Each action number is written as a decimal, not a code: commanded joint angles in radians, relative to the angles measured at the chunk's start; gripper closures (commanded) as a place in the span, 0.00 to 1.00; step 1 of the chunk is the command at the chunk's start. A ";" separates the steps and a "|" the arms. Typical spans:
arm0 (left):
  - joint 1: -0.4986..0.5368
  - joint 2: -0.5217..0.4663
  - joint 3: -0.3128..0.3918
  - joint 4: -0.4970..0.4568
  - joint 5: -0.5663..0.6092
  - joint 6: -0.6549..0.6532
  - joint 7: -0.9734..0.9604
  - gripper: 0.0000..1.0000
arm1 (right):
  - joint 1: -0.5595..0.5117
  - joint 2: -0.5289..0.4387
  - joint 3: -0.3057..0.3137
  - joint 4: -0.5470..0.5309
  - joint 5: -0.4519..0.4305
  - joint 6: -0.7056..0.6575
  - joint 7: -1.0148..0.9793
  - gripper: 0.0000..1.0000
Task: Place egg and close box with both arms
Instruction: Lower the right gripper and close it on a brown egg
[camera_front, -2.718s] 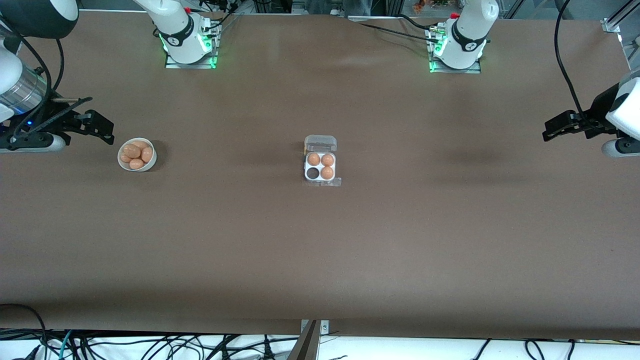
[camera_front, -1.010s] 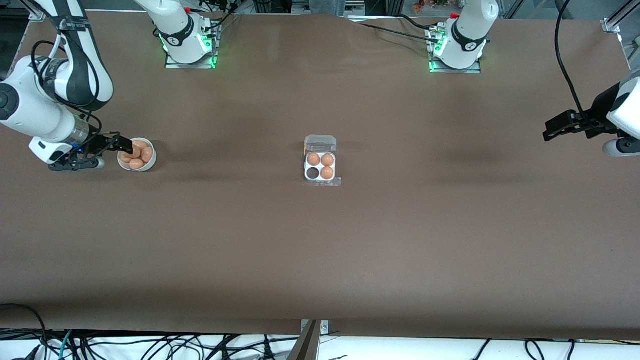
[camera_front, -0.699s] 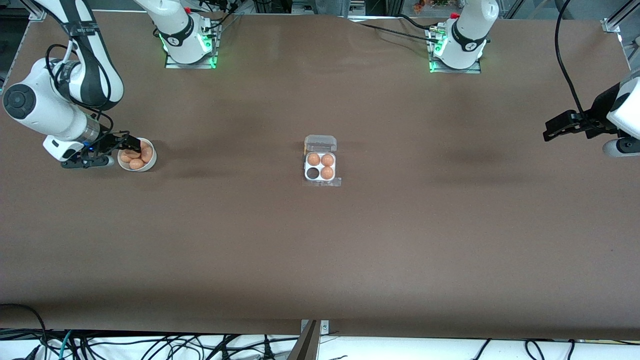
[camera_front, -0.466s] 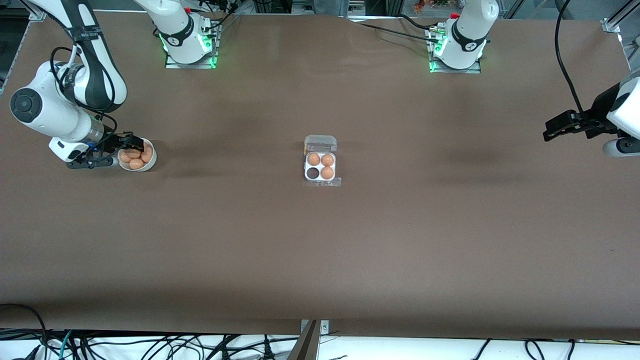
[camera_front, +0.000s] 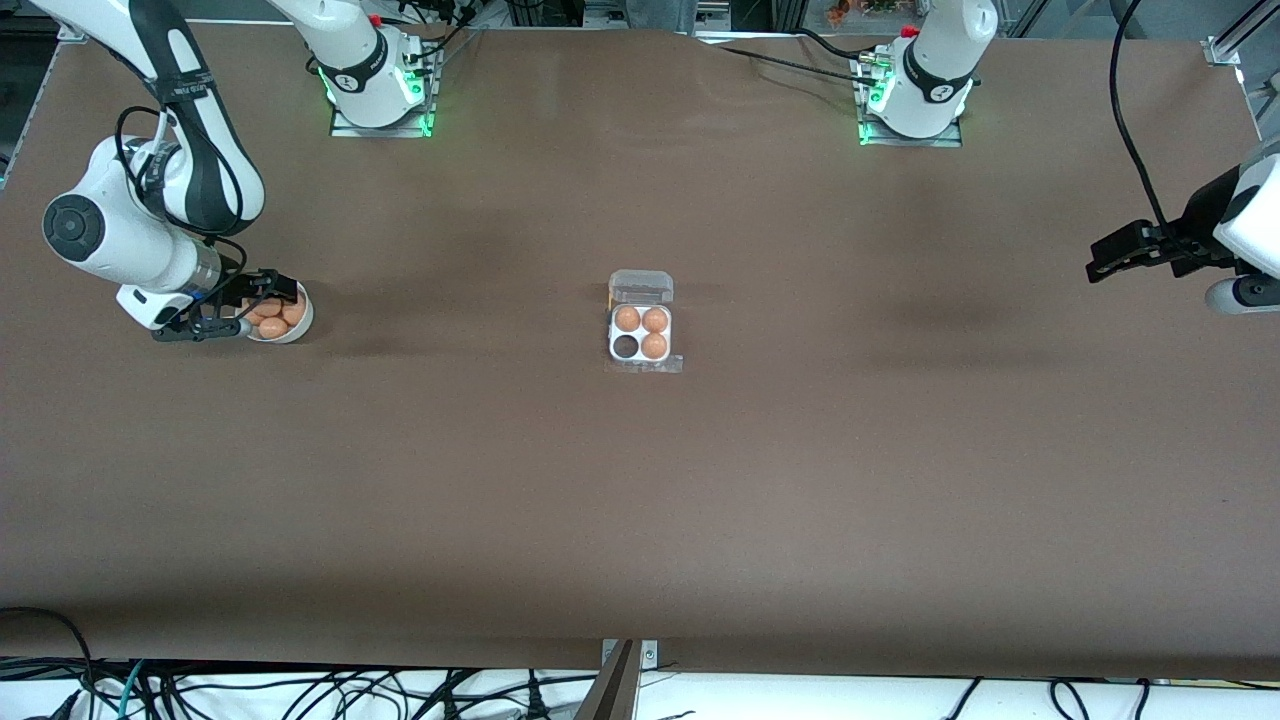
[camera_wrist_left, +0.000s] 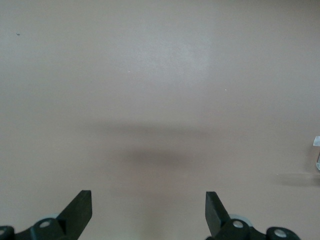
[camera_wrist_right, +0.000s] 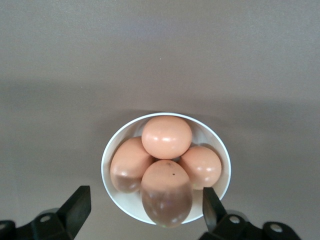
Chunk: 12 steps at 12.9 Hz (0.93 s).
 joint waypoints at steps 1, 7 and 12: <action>0.006 0.005 -0.004 0.026 0.017 -0.020 0.022 0.00 | -0.009 0.005 -0.001 -0.003 0.021 0.010 -0.030 0.08; 0.006 0.005 -0.002 0.025 0.017 -0.020 0.022 0.00 | -0.026 0.020 -0.001 0.005 0.024 0.013 -0.041 0.35; 0.006 0.005 -0.002 0.026 0.017 -0.020 0.025 0.00 | -0.026 0.034 0.001 0.020 0.025 0.015 -0.036 0.42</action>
